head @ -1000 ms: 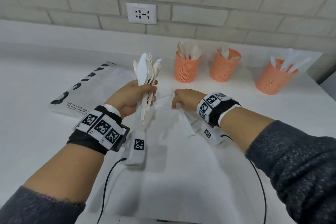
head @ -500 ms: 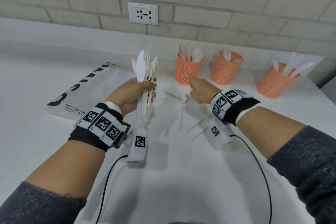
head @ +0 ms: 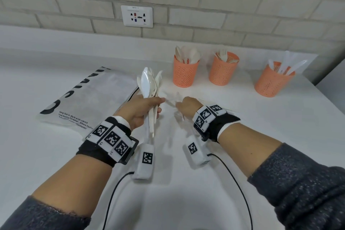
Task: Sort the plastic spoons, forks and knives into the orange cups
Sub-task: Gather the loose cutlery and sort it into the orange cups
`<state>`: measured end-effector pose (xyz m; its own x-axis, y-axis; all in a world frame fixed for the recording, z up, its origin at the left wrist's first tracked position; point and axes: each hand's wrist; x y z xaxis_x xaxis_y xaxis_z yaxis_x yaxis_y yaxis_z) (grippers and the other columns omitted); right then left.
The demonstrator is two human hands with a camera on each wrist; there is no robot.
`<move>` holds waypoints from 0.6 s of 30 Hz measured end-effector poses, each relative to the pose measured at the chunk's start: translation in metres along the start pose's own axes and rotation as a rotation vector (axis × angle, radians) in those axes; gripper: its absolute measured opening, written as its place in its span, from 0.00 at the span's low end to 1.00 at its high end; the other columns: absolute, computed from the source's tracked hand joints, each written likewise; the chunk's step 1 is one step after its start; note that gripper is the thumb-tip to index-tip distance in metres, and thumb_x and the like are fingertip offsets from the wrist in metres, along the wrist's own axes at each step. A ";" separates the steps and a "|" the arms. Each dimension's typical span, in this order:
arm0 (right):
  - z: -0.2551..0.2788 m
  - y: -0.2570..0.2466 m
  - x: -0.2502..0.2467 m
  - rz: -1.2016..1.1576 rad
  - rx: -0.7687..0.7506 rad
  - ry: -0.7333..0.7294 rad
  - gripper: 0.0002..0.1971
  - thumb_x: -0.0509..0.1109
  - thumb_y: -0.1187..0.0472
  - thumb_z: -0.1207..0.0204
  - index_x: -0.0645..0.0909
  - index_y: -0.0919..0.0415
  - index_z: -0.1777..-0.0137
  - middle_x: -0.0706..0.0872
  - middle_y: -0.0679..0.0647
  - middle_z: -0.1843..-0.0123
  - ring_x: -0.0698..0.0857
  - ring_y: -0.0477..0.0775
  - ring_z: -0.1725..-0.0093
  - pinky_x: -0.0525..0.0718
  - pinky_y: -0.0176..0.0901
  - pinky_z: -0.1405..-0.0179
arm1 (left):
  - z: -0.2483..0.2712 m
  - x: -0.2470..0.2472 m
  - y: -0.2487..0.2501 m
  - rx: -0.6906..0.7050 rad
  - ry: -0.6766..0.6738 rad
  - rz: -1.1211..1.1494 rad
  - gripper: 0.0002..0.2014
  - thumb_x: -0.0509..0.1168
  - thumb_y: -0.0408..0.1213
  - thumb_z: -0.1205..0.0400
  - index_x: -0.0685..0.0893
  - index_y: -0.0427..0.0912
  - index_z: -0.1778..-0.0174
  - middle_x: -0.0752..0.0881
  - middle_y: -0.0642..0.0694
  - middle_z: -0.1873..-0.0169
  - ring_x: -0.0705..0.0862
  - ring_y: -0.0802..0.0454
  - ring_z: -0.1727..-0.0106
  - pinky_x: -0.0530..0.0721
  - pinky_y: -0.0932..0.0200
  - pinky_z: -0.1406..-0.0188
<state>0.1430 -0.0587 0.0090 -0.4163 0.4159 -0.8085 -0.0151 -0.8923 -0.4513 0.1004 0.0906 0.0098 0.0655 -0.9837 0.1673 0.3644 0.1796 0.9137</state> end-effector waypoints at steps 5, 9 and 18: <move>0.032 -0.026 0.003 -0.250 -0.086 -0.041 0.13 0.51 0.67 0.17 0.74 0.71 0.58 0.80 0.64 0.64 0.78 0.58 0.72 0.79 0.47 0.71 | 0.000 0.018 -0.004 0.010 -0.041 0.046 0.05 0.66 0.34 0.19 0.79 0.36 0.53 0.82 0.40 0.63 0.86 0.46 0.63 0.90 0.53 0.66; 0.052 -0.034 0.020 -0.215 -0.273 -0.012 0.20 0.51 0.63 0.15 0.61 0.70 0.25 0.83 0.65 0.44 0.76 0.55 0.56 0.78 0.43 0.57 | -0.001 0.016 -0.003 0.062 0.082 0.111 0.02 0.65 0.28 0.20 0.81 0.36 0.57 0.85 0.43 0.70 0.87 0.52 0.73 0.86 0.60 0.75; 0.024 0.054 -0.031 -0.107 -0.003 0.133 0.13 0.59 0.68 0.21 0.81 0.64 0.41 0.79 0.51 0.68 0.79 0.49 0.73 0.76 0.34 0.77 | 0.001 -0.005 0.001 -0.009 0.130 0.162 0.06 0.62 0.27 0.19 0.80 0.34 0.61 0.86 0.49 0.80 0.86 0.58 0.78 0.83 0.64 0.80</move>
<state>0.1331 -0.1239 0.0190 -0.2886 0.5279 -0.7988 -0.0503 -0.8415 -0.5379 0.0996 0.0961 0.0098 0.2432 -0.9339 0.2621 0.3474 0.3361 0.8754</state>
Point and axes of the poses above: each hand's wrist, its own z-axis away from the middle knuckle, its own x-axis out of the palm, y = z × x
